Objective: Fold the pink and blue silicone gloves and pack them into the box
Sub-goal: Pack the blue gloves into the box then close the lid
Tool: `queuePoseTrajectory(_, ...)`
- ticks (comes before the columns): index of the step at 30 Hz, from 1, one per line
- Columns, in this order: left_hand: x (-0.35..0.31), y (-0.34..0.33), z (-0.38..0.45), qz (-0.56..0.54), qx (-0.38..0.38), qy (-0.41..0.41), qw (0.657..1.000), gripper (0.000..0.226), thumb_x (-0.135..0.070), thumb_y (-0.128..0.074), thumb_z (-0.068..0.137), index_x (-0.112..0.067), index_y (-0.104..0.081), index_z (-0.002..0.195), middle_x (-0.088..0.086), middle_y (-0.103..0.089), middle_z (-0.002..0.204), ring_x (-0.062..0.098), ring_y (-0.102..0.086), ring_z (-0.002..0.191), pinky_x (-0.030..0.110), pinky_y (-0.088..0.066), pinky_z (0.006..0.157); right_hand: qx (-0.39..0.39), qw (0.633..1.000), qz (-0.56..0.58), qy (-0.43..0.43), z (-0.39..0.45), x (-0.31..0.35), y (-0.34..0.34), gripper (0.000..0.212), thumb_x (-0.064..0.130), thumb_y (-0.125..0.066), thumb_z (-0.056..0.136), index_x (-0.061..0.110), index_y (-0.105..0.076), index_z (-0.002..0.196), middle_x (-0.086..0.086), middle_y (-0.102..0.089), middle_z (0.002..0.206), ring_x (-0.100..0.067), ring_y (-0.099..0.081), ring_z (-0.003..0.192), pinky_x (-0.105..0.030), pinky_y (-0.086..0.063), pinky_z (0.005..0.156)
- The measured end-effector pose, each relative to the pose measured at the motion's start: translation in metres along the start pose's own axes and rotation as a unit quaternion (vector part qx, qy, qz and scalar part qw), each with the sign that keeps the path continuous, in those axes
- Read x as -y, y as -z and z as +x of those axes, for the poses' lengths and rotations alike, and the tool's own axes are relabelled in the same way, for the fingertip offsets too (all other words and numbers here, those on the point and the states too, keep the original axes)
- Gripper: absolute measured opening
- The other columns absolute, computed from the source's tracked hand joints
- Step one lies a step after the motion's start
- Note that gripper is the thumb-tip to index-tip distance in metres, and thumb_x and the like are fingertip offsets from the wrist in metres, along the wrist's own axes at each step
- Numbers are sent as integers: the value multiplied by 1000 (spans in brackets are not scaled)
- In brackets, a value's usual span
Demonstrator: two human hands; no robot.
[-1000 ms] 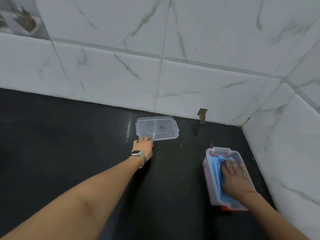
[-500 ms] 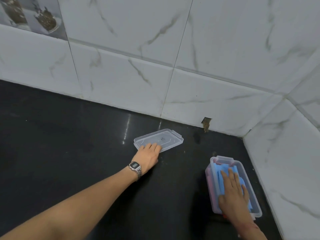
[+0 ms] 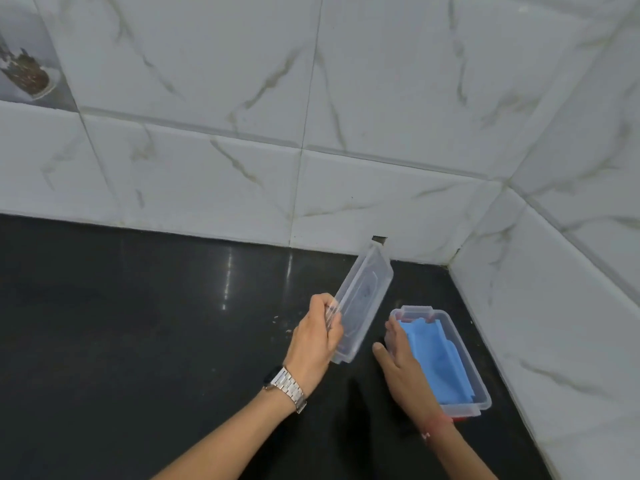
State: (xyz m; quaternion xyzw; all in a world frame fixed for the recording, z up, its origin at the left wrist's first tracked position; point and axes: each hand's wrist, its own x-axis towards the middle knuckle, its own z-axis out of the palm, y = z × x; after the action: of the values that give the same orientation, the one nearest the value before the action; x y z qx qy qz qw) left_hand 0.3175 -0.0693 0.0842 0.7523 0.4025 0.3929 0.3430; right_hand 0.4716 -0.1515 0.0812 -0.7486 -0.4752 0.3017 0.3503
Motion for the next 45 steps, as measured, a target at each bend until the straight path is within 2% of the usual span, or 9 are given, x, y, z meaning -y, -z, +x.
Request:
queuePoseTrajectory(2,-13,-12,-1,-36,-12,-21,999,5,-23,-42,99,-19,-41,102,-11,-44,72,3,-44,52,14,-34,45,12,998,54,17,-1,-1,2,58,46,-40,99,44,-12,149,26,-27,146,18,-36,122,-7,-31,102)
queuePoseTrajectory(5,-29,-33,0,-115,-31,3,993,3,-18,-40,100,-18,-42,98,-9,-41,68,3,-37,51,18,-33,46,-40,989,142,1,3,-14,12,57,35,-43,101,38,-17,151,14,-33,150,-5,-42,131,-30,-41,108)
queuePoseTrajectory(8,-39,-52,0,-182,-33,63,981,7,-15,-39,101,-14,-44,96,-6,-39,65,2,-33,46,18,-31,44,-115,970,210,-40,8,-28,35,53,13,-48,99,30,-33,146,3,-55,134,-17,-60,112,-30,-53,89)
queuePoseTrajectory(12,-42,-79,-4,-91,37,74,992,15,-21,-42,98,-23,-44,113,-5,-52,67,4,-44,45,19,-35,42,-164,971,171,-42,12,-45,74,48,6,-50,97,27,-47,140,5,-65,116,-12,-64,93,-17,-54,65)
queuePoseTrajectory(18,-43,-113,-6,128,207,120,963,50,-36,-48,94,-19,-34,140,9,-68,91,26,-68,76,41,-59,66,-196,979,48,-40,16,-70,115,38,21,-51,99,21,-53,137,1,-61,127,-6,-58,102,-19,-48,87)
queuePoseTrajectory(26,-51,-143,-16,201,220,153,942,44,-35,-43,93,-6,-39,126,6,-60,85,18,-54,62,27,-40,45,-185,978,-32,-91,13,-105,112,44,10,-44,100,15,-44,144,-6,-50,145,-25,-47,132,-32,-35,107)
queuePoseTrajectory(35,-48,-148,-19,175,243,183,936,35,-35,-44,93,-10,-42,119,-1,-55,82,7,-49,54,19,-35,41,-186,976,-12,-111,4,-111,101,42,15,-43,100,18,-44,142,-5,-54,137,-11,-52,107,-39,-49,95)
queuePoseTrajectory(39,-45,-150,-24,188,250,178,933,52,-36,-40,96,-6,-30,137,5,-62,92,11,-55,62,21,-40,44,-186,976,-10,-116,1,-114,98,42,12,-40,101,18,-43,143,-5,-52,140,-23,-53,123,-41,-47,99)
queuePoseTrajectory(45,-40,-155,-29,140,261,195,935,57,-35,-38,100,-6,-19,146,8,-62,110,17,-66,81,26,-54,60,-187,976,-5,-108,0,-114,96,40,15,-43,101,20,-45,140,1,-54,129,-7,-47,106,-40,-50,95)
